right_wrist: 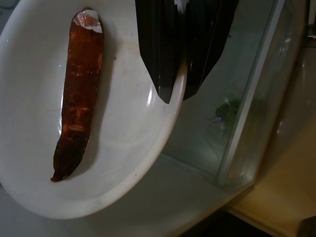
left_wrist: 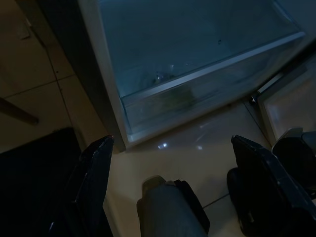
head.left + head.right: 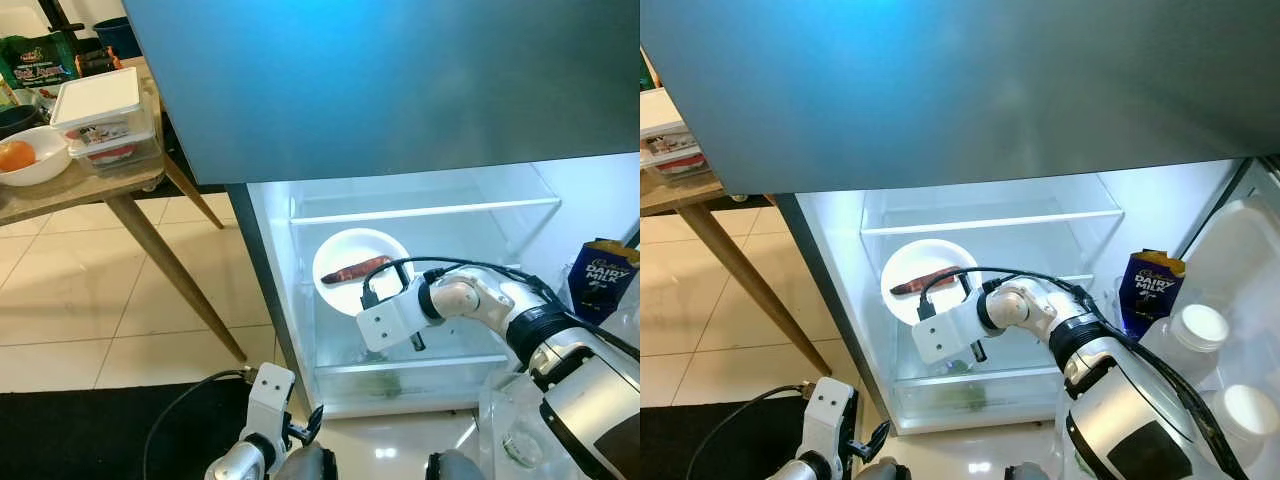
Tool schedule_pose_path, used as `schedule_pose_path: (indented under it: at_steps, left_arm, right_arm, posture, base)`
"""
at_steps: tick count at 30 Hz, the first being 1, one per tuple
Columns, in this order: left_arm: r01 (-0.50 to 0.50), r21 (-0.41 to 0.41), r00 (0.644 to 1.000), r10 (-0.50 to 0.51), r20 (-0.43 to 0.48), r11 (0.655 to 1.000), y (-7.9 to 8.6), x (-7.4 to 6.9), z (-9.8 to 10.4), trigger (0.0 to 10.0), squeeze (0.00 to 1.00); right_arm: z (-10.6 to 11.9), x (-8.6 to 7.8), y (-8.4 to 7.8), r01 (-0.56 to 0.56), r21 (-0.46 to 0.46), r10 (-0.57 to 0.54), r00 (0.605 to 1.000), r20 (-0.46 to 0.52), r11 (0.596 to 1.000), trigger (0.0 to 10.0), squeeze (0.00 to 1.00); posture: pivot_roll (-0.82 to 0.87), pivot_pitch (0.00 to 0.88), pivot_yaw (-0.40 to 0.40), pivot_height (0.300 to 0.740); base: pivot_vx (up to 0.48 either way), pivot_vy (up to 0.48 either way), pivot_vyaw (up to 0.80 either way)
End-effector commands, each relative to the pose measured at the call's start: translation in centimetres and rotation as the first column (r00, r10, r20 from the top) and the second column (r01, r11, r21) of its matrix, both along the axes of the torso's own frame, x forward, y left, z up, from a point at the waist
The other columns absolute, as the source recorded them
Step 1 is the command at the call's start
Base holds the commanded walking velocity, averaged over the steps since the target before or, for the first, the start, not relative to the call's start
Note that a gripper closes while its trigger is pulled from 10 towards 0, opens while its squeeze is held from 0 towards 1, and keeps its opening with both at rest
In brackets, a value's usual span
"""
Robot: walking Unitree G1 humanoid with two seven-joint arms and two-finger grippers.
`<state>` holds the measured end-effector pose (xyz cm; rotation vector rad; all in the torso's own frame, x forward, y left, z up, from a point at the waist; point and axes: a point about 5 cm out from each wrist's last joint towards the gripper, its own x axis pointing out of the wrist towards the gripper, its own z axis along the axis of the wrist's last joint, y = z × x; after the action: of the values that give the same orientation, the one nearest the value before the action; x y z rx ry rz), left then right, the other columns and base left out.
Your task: Restocking fridge
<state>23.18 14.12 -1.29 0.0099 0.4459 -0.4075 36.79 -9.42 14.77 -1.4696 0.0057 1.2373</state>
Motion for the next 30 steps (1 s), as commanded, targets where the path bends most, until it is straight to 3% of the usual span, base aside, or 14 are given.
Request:
schedule_pose_path:
  at_steps: [1, 4, 9, 12, 30]
  left_arm:
    - [-0.008, 0.028, 1.000, 0.009, -0.011, 1.000, 0.7, -0.5, -0.3, 10.0, 0.00]
    - [-0.006, 0.026, 1.000, 0.006, -0.014, 1.000, 0.8, -0.6, -0.3, 10.0, 0.00]
    - [-0.002, 0.026, 1.000, 0.002, -0.015, 1.000, 0.7, -0.6, -0.3, 10.0, 0.00]
    - [0.010, 0.025, 1.000, -0.009, -0.014, 1.000, 0.5, -0.4, -0.2, 10.0, 0.00]
    - [0.018, 0.023, 1.000, -0.018, -0.016, 1.000, 0.4, -0.7, -0.3, 10.0, 0.00]
  right_arm:
    - [1.1, 0.4, 0.5, -0.005, 0.023, 0.004, 1.000, 0.025, 1.000, 10.0, 0.00]
    - [2.6, 0.3, 0.3, -0.063, 0.032, 0.063, 0.998, 0.006, 0.998, 10.0, 0.00]
    - [3.3, 0.1, -0.1, -0.102, 0.034, 0.103, 0.995, -0.020, 0.994, 10.0, 0.00]
    - [4.2, 0.0, -0.8, -0.138, -0.002, 0.138, 0.990, -0.035, 0.990, 10.0, 0.00]
    - [6.9, -0.1, -1.4, -0.181, -0.019, 0.178, 0.979, -0.095, 0.983, 10.0, 0.00]
  posture:
    - [0.07, 0.151, 0.028, 0.631]
    - [0.06, 0.151, 0.032, 0.631]
    - [0.06, 0.150, 0.035, 0.631]
    - [0.05, 0.147, 0.043, 0.631]
    - [0.06, 0.132, 0.037, 0.631]
  base:
    - [0.000, 0.000, 0.00]
    - [0.000, 0.000, 0.00]
    - [0.000, 0.000, 0.00]
    - [0.000, 0.000, 0.00]
    - [0.000, 0.000, 0.00]
